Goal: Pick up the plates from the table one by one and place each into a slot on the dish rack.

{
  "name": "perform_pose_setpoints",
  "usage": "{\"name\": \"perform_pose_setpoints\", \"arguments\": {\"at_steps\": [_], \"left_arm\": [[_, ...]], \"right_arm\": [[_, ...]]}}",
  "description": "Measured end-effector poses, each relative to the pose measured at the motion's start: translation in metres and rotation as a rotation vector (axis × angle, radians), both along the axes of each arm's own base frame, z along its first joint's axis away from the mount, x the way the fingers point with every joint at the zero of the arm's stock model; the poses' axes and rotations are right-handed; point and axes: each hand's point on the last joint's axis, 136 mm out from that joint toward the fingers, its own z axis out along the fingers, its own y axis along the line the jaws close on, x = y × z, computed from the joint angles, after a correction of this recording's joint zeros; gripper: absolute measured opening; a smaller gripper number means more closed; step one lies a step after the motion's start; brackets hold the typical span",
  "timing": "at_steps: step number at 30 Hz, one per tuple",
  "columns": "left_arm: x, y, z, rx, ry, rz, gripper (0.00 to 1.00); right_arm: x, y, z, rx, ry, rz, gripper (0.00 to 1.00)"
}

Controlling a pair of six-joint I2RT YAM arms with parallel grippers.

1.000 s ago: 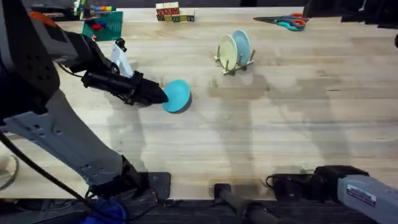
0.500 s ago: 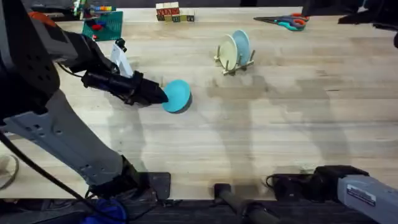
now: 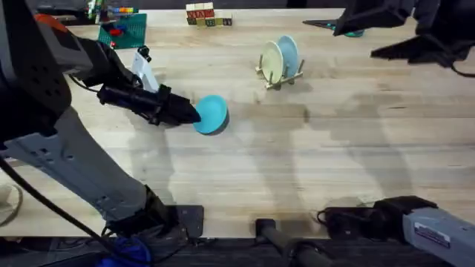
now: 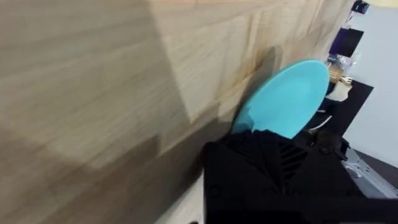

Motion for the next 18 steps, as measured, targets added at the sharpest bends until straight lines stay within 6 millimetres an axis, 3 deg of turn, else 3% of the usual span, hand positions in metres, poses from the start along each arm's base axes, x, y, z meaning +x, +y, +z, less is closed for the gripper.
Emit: {"name": "perform_pose_setpoints", "arguments": {"at_steps": [10, 18], "left_arm": [[0.000, 0.000, 0.000, 0.000, 0.000, 0.000, 0.043], [0.000, 0.000, 0.000, 0.000, 0.000, 0.000, 0.042]], "right_arm": [[-0.020, 0.030, -0.006, 0.112, 0.141, -0.056, 0.992], [-0.025, 0.036, -0.007, 0.115, 0.156, -0.044, 0.992]]}}
